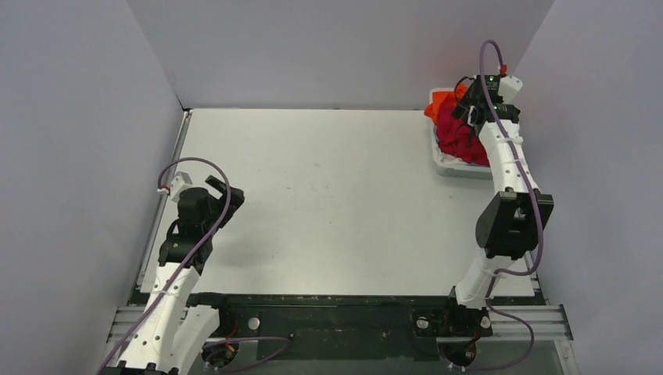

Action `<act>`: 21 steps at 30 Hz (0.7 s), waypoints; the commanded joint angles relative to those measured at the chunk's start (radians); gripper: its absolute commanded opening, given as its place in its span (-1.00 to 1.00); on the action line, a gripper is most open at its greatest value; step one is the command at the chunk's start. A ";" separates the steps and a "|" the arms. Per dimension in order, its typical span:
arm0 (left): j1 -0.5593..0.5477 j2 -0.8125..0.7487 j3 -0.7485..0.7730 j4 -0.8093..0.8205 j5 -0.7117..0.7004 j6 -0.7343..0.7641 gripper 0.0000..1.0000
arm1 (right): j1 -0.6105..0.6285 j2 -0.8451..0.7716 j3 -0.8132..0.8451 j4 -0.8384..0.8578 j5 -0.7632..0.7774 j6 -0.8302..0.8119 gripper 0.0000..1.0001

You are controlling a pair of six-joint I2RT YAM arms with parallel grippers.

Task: Fold and stack the t-shirts
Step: Grab crumpled tshirt from bin with the right arm

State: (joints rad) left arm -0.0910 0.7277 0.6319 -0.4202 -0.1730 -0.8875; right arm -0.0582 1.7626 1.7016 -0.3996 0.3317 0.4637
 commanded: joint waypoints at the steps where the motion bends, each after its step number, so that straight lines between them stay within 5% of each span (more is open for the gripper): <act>1: -0.004 0.033 -0.001 0.089 -0.010 0.009 0.95 | -0.013 0.129 0.164 -0.131 -0.011 -0.037 0.77; 21: -0.004 0.110 -0.020 0.125 -0.001 0.027 0.96 | -0.014 0.357 0.186 -0.012 -0.036 -0.017 0.45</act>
State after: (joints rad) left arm -0.0910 0.8345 0.6128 -0.3435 -0.1734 -0.8787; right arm -0.0715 2.1014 1.8553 -0.4583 0.2829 0.4442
